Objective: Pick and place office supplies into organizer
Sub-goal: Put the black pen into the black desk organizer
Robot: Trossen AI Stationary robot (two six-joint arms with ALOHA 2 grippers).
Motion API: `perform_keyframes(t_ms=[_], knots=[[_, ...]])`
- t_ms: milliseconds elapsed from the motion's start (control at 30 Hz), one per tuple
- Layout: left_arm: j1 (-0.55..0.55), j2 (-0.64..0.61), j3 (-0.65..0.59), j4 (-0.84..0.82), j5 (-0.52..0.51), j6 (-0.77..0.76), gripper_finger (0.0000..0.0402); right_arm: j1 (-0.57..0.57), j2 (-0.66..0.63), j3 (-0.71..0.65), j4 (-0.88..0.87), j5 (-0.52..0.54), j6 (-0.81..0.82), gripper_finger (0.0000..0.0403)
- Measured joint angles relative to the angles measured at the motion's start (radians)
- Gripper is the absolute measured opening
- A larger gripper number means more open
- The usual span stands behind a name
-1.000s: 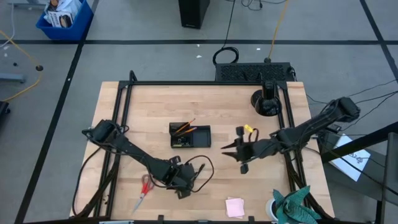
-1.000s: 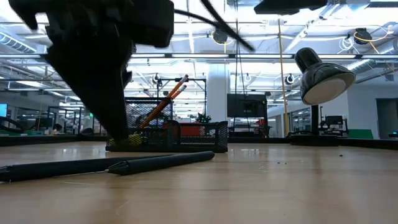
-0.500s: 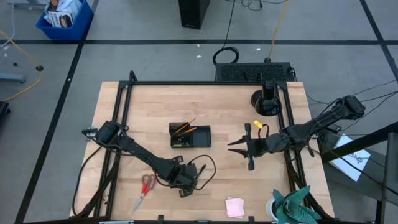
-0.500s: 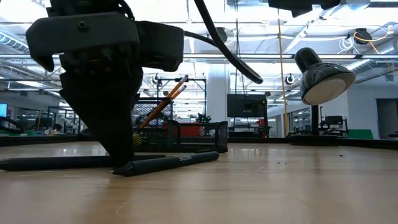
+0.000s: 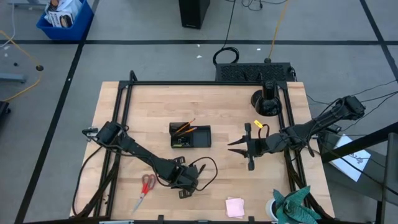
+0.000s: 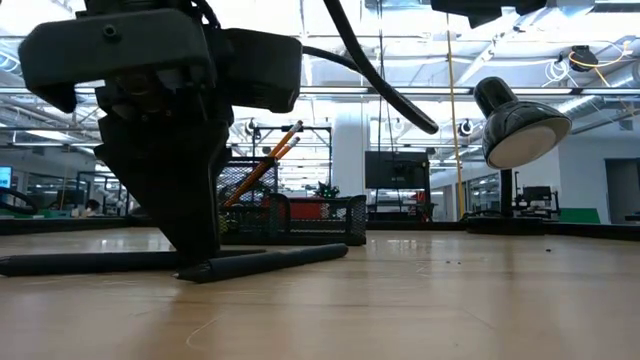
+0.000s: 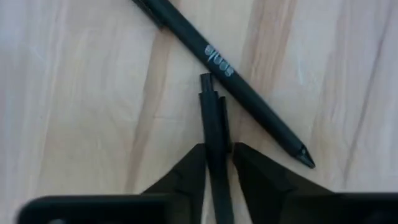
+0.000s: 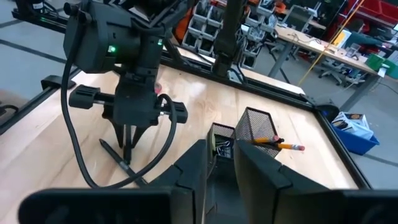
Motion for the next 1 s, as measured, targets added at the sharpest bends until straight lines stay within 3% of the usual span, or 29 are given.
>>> perform_keyframes(t_ms=[200,433,700,1000], knots=[[-0.002,0.000,0.000,0.003,0.007,0.003,0.0013,0.000,0.000,0.000,0.000,0.000,0.012,0.0073],[-0.012,-0.023,-0.008,0.023,-0.056,0.023,0.0041,0.000,0.000,0.000,0.000,0.000,0.015,0.0073],[-0.032,-0.163,-0.010,0.017,-0.344,0.081,0.0017,0.000,0.000,0.000,0.000,0.000,0.015,0.0073],[-0.090,-0.373,-0.017,0.023,-0.651,0.276,0.0032,0.000,0.000,0.000,-0.006,-0.003,0.038,0.0073]])
